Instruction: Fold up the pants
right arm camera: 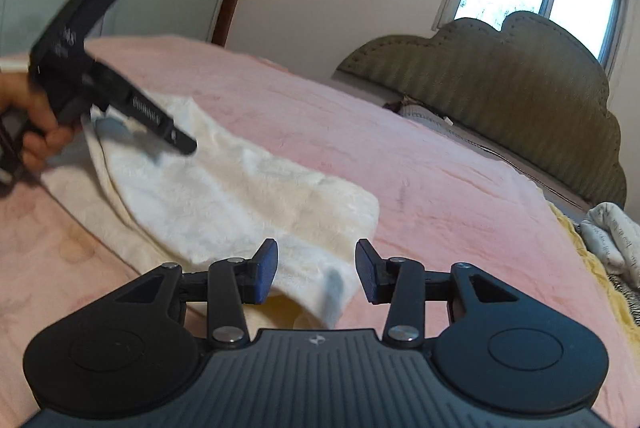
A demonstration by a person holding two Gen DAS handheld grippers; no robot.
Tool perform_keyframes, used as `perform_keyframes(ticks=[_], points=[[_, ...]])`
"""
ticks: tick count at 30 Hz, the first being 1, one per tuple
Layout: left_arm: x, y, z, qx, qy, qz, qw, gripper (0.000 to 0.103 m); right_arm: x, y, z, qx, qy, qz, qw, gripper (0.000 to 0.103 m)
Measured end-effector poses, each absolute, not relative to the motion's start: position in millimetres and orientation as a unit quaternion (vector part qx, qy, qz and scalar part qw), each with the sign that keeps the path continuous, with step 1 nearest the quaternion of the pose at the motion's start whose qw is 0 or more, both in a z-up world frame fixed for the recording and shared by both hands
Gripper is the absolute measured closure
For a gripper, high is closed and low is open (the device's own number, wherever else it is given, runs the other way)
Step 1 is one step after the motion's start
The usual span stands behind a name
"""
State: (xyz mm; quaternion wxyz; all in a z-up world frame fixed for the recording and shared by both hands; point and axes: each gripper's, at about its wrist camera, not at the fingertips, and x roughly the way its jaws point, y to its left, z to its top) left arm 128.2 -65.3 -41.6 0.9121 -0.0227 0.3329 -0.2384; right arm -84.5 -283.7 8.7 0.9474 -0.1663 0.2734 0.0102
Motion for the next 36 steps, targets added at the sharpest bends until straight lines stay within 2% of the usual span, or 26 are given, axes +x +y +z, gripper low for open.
perform_keyframes(ticks=[3, 7, 14, 16, 17, 18, 24, 29, 34, 36], points=[[126.5, -65.8, -41.4, -0.018, 0.330, -0.239, 0.913, 0.081, -89.4, -287.7, 3.1, -0.180, 0.294, 0.002, 0.939, 0.060], [126.4, -66.3, -42.1, -0.020, 0.330, -0.236, 0.914, 0.080, -112.3, -298.1, 17.0, -0.163, 0.278, 0.026, 0.946, 0.058], [125.4, -68.3, -40.5, -0.021, 0.331, -0.231, 0.915, 0.080, -97.5, -261.6, -19.0, -0.309, 0.290, -0.014, 0.906, 0.056], [124.4, -67.2, -39.1, -0.027, 0.327, -0.228, 0.917, 0.080, -90.3, -249.2, -31.8, -0.367, 0.273, -0.057, 0.888, 0.049], [123.8, -66.7, -39.1, -0.028, 0.326, -0.228, 0.917, 0.080, -87.6, -246.8, -38.2, -0.397, 0.268, -0.087, 0.874, 0.032], [124.0, -67.2, -39.9, -0.026, 0.328, -0.229, 0.916, 0.080, -88.4, -248.6, -40.7, -0.407, 0.261, -0.105, 0.869, 0.021], [124.0, -72.7, -46.4, -0.001, 0.326, -0.229, 0.917, 0.079, -95.7, -304.9, -18.6, -0.186, 0.319, -0.090, 0.925, 0.019], [124.5, -71.5, -46.2, -0.004, 0.327, -0.227, 0.917, 0.077, -107.5, -321.2, 4.9, -0.185, 0.359, -0.046, 0.914, 0.020], [121.8, -74.5, -45.5, -0.003, 0.325, -0.221, 0.919, 0.073, -107.9, -336.7, 47.1, -0.036, 0.255, -0.009, 0.966, 0.020], [120.0, -73.7, -44.5, 0.000, 0.324, -0.219, 0.920, 0.069, -91.1, -331.2, 44.9, -0.029, 0.240, -0.016, 0.970, 0.020]])
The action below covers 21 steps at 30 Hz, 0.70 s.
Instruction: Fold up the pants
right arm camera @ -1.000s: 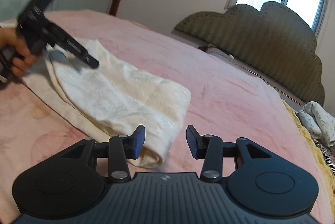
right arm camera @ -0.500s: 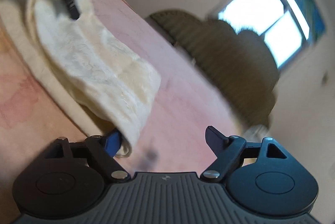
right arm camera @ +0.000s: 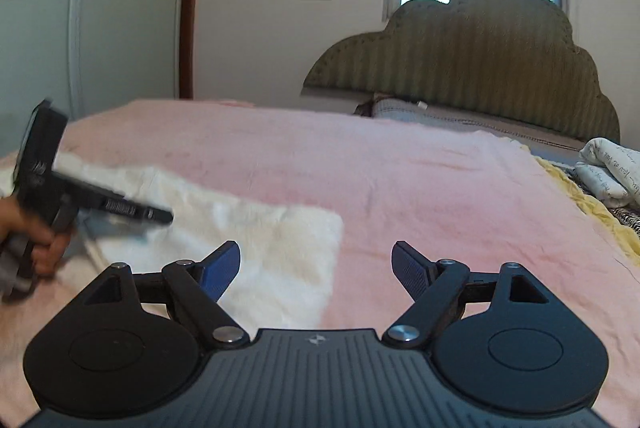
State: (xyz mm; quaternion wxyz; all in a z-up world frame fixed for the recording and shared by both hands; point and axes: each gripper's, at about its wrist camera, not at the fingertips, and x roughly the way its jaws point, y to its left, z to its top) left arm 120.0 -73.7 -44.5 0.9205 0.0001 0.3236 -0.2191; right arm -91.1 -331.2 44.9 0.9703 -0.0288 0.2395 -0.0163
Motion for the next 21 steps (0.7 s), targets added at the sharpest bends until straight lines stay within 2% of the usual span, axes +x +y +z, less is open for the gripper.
perform_keyframes(ticks=[2, 3, 5, 6, 8, 12, 14, 16, 18, 19, 20, 21], points=[[119.0, -69.8, -42.5, 0.005, 0.320, -0.215, 0.923, 0.063, -71.6, -316.2, 28.3, -0.081, 0.260, -0.015, 0.962, 0.020], [118.7, -66.0, -41.6, 0.006, 0.318, -0.211, 0.924, 0.063, -62.7, -309.5, 14.6, -0.118, 0.284, -0.017, 0.951, 0.020], [119.1, -57.5, -39.3, 0.001, 0.318, -0.201, 0.927, 0.055, -53.5, -298.1, -20.0, -0.209, 0.339, -0.043, 0.916, 0.019], [119.5, -53.1, -37.9, -0.001, 0.317, -0.191, 0.929, 0.053, -61.3, -298.0, -21.5, -0.212, 0.314, -0.045, 0.924, 0.019], [120.4, -42.3, -33.9, -0.012, 0.313, -0.174, 0.934, 0.049, -64.7, -300.2, -12.1, -0.190, 0.320, -0.055, 0.927, 0.019], [120.7, -29.7, -24.7, -0.045, 0.307, -0.151, 0.939, 0.047, -69.3, -289.1, 12.0, -0.156, 0.268, -0.023, 0.951, 0.019], [118.5, -28.4, -17.9, -0.044, 0.294, -0.138, 0.945, 0.050, -63.0, -280.1, 17.8, -0.132, 0.252, 0.017, 0.959, 0.019], [117.9, -28.5, -10.7, -0.039, 0.280, -0.135, 0.950, 0.050, -53.4, -269.7, 14.0, -0.116, 0.255, 0.051, 0.958, 0.019], [121.5, -29.5, -6.9, -0.028, 0.277, -0.131, 0.951, 0.048, -43.7, -257.0, -0.3, -0.127, 0.293, 0.087, 0.944, 0.020], [126.4, -32.3, -7.1, -0.014, 0.279, -0.127, 0.952, 0.046, -40.7, -249.2, -11.2, -0.144, 0.317, 0.093, 0.933, 0.020], [132.3, -36.0, -10.7, 0.006, 0.281, -0.124, 0.952, 0.040, -43.9, -245.2, -13.5, -0.149, 0.306, 0.084, 0.937, 0.021], [140.2, -41.8, -16.1, 0.031, 0.290, -0.117, 0.949, 0.037, -46.5, -242.8, -9.8, -0.143, 0.298, 0.086, 0.940, 0.027]])
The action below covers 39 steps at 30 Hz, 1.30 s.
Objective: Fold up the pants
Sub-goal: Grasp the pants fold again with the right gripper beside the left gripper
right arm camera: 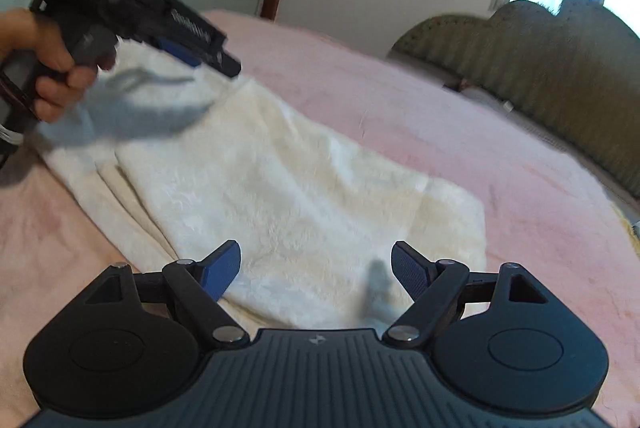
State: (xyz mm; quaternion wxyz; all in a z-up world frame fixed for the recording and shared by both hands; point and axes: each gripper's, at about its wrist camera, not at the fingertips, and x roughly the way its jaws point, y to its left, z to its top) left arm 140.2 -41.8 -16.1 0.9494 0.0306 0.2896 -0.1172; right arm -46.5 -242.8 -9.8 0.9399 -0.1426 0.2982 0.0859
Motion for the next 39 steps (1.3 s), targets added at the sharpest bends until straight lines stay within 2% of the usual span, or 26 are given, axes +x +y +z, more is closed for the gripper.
perform_keyframes(ticks=[3, 8, 10, 13, 15, 18, 22, 28, 30, 39], points=[[158.2, -51.2, -30.9, 0.062, 0.314, -0.096, 0.943, 0.039, -57.2, -231.7, 8.9, -0.093, 0.261, 0.144, 0.950, 0.043], [158.8, -34.9, -26.0, 0.022, 0.312, -0.076, 0.947, 0.038, -54.0, -187.1, 8.3, -0.164, 0.250, 0.202, 0.933, 0.058], [153.8, -23.0, -20.1, 0.006, 0.306, -0.071, 0.949, 0.037, -51.6, -174.0, 1.9, -0.189, 0.255, 0.217, 0.923, 0.059], [145.8, -2.5, -9.3, -0.045, 0.313, -0.072, 0.946, 0.034, -50.9, -159.1, -8.2, -0.244, 0.250, 0.209, 0.913, 0.061], [140.2, 11.5, -3.4, -0.099, 0.328, -0.097, 0.934, 0.032, -50.4, -154.9, -11.3, -0.256, 0.249, 0.211, 0.910, 0.073], [135.0, 25.7, -0.5, -0.178, 0.362, -0.159, 0.901, 0.032, -51.9, -151.6, -12.5, -0.266, 0.249, 0.214, 0.907, 0.082], [125.9, 33.5, -5.5, -0.243, 0.396, -0.208, 0.861, 0.031, -54.4, -158.3, -11.4, -0.259, 0.242, 0.214, 0.910, 0.087], [116.2, 24.7, -25.0, -0.315, 0.455, -0.279, 0.785, 0.028, -41.2, -199.7, 4.7, -0.118, 0.246, 0.212, 0.938, 0.090], [115.1, 20.1, -31.3, -0.338, 0.466, -0.295, 0.763, 0.025, -37.0, -208.4, 5.3, -0.092, 0.246, 0.207, 0.942, 0.090], [132.0, 5.9, -69.9, -0.431, 0.525, -0.284, 0.677, 0.019, -33.6, -220.1, -1.3, -0.069, 0.260, 0.198, 0.943, 0.089]])
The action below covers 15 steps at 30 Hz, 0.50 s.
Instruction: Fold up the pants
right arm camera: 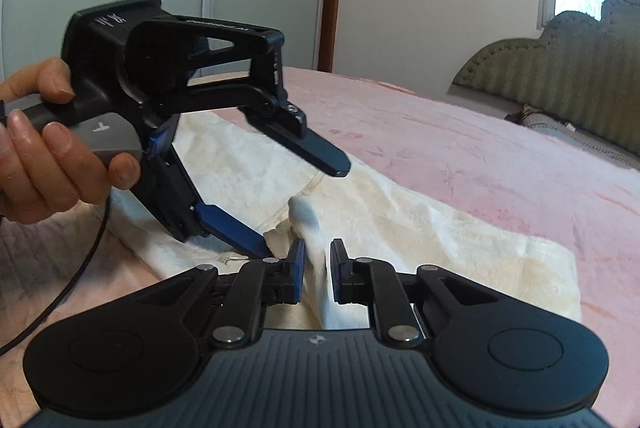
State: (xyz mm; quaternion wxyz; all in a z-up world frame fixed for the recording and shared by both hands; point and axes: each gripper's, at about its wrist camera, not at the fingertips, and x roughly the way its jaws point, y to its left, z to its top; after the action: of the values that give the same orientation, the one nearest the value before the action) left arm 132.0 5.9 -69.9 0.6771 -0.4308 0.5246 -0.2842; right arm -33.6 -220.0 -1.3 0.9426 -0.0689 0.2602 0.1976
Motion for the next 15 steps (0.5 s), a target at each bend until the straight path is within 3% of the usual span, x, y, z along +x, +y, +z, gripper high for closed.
perform_keyframes(ticks=[10, 12, 15], points=[[137.7, 2.0, -70.2, -0.435, 0.521, -0.276, 0.681, 0.015, -32.0, -186.0, -18.6, -0.189, 0.272, 0.195, 0.923, 0.088], [137.5, 5.9, -72.4, -0.452, 0.518, -0.261, 0.677, 0.014, -34.0, -180.2, -18.7, -0.200, 0.262, 0.191, 0.925, 0.095], [140.1, 8.7, -73.6, -0.465, 0.518, -0.254, 0.672, 0.013, -40.4, -188.3, -12.5, -0.182, 0.237, 0.192, 0.935, 0.096]])
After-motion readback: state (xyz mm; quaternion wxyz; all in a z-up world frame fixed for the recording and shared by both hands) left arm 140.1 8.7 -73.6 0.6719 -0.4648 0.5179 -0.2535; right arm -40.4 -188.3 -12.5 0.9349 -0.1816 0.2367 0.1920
